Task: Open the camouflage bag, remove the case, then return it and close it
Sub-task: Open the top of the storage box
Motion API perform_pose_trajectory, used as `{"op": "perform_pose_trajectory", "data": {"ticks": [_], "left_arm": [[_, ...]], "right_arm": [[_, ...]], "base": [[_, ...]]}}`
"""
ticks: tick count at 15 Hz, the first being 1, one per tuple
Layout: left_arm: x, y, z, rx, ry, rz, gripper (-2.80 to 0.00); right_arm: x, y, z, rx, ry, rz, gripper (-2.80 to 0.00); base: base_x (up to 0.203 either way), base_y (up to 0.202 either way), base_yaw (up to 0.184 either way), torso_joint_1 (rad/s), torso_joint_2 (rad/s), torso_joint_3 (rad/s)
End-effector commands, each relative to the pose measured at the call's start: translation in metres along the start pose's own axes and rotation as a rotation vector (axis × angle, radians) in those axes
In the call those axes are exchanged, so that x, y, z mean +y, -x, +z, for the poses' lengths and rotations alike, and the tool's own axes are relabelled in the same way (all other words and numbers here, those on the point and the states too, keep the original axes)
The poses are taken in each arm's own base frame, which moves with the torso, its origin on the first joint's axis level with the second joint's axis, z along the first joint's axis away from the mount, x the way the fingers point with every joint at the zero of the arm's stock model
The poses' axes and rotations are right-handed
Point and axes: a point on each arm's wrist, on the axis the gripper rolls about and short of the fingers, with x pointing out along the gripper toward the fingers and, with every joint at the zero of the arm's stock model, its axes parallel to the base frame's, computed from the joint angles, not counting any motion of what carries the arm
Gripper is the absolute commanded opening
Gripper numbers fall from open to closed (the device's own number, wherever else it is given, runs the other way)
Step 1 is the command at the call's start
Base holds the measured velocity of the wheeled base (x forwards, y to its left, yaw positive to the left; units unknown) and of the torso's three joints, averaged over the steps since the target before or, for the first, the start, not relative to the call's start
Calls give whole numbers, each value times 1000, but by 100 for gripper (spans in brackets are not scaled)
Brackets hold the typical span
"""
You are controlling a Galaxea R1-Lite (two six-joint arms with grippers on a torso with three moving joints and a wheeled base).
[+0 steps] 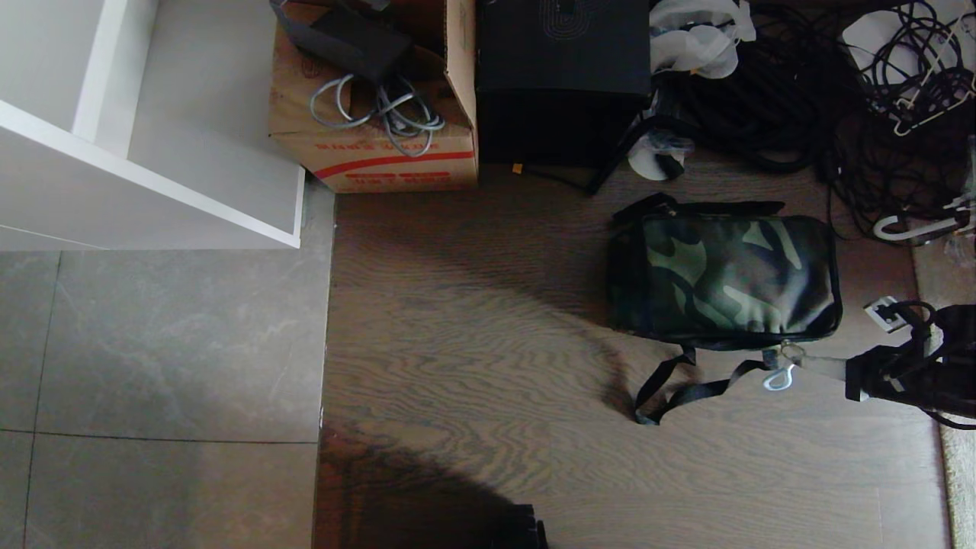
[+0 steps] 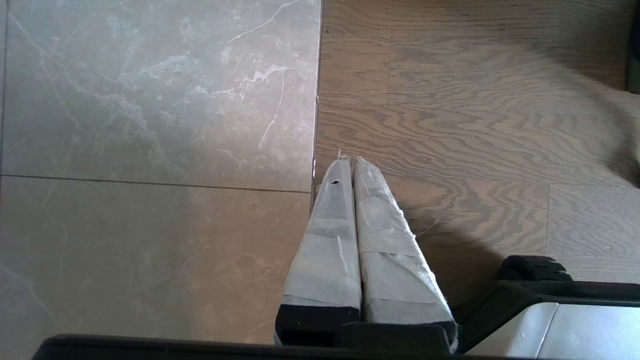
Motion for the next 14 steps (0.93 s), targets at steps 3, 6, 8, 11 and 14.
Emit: {"op": "perform_pose_trajectory", "data": {"ticks": [3, 6, 8, 11, 14], "left_arm": [[0, 0, 0, 0, 0, 0, -280], [0, 0, 0, 1, 0, 0, -280], [0, 0, 0, 1, 0, 1, -280], [0, 0, 0, 0, 0, 1, -280], [0, 0, 0, 0, 0, 0, -280]], "right_arm": [[-6, 6, 5, -6, 0, -8, -280], [-14, 11, 6, 3, -6, -14, -280], [-20, 14, 8, 11, -24, -22, -280], [-29, 16, 8, 9, -23, -38, -280], [-35, 19, 8, 9, -31, -49, -280]], "base": [[0, 0, 0, 0, 0, 0], [0, 0, 0, 0, 0, 0], [0, 0, 0, 0, 0, 0], [0, 0, 0, 0, 0, 0], [0, 0, 0, 0, 0, 0]]}}
